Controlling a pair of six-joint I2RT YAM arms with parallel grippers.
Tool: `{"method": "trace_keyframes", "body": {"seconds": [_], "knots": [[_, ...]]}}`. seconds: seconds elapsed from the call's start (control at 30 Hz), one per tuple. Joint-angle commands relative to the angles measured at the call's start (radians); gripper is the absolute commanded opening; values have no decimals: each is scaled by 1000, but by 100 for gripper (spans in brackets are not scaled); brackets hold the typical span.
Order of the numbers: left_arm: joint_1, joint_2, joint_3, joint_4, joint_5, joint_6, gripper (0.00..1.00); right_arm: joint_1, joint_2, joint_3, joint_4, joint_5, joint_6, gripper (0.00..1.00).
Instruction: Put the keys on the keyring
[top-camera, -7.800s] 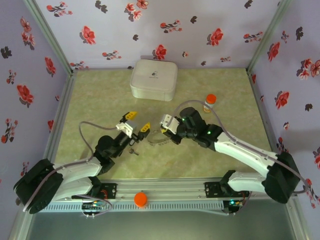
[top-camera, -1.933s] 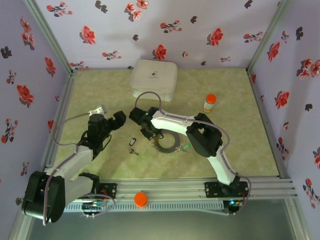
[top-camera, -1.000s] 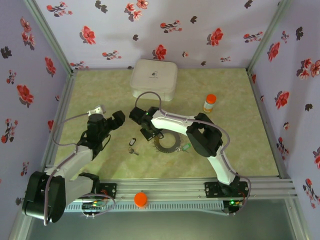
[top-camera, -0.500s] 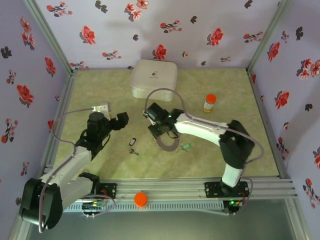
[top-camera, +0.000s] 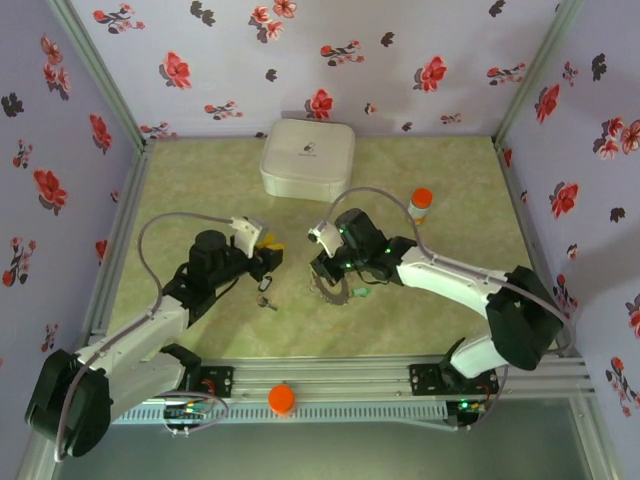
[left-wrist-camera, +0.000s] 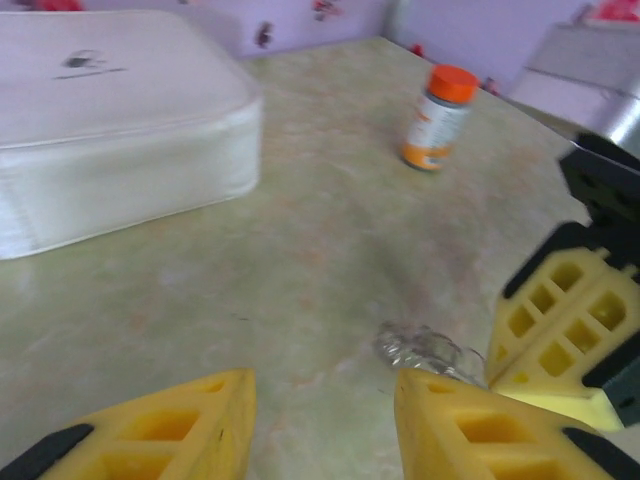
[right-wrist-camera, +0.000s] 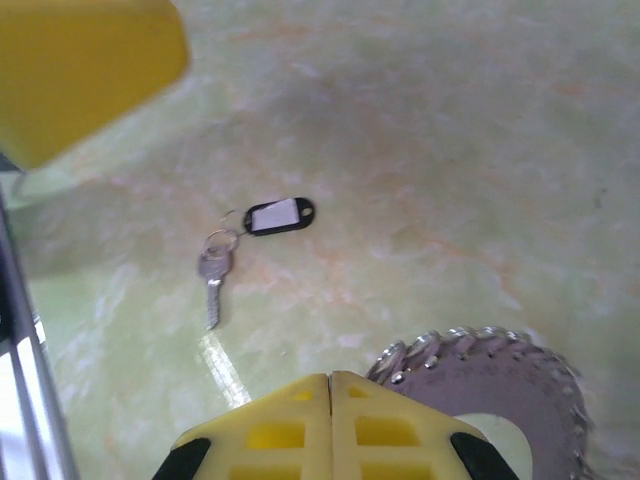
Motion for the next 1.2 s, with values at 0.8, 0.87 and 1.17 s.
{"method": "trace_keyframes", "body": {"seconds": [0.8,0.87,1.17], "knots": [[-135,155,12,-3,375,272,24,-16,-160,-74,5,-169,-306,0],[-135,154,10,-3,356,287,24,-16,-152,-63,-9,-186,-317,0],[-150,163,10,20,337,306,22,-10,-112,-18,-28,-217,-361,0]]}}
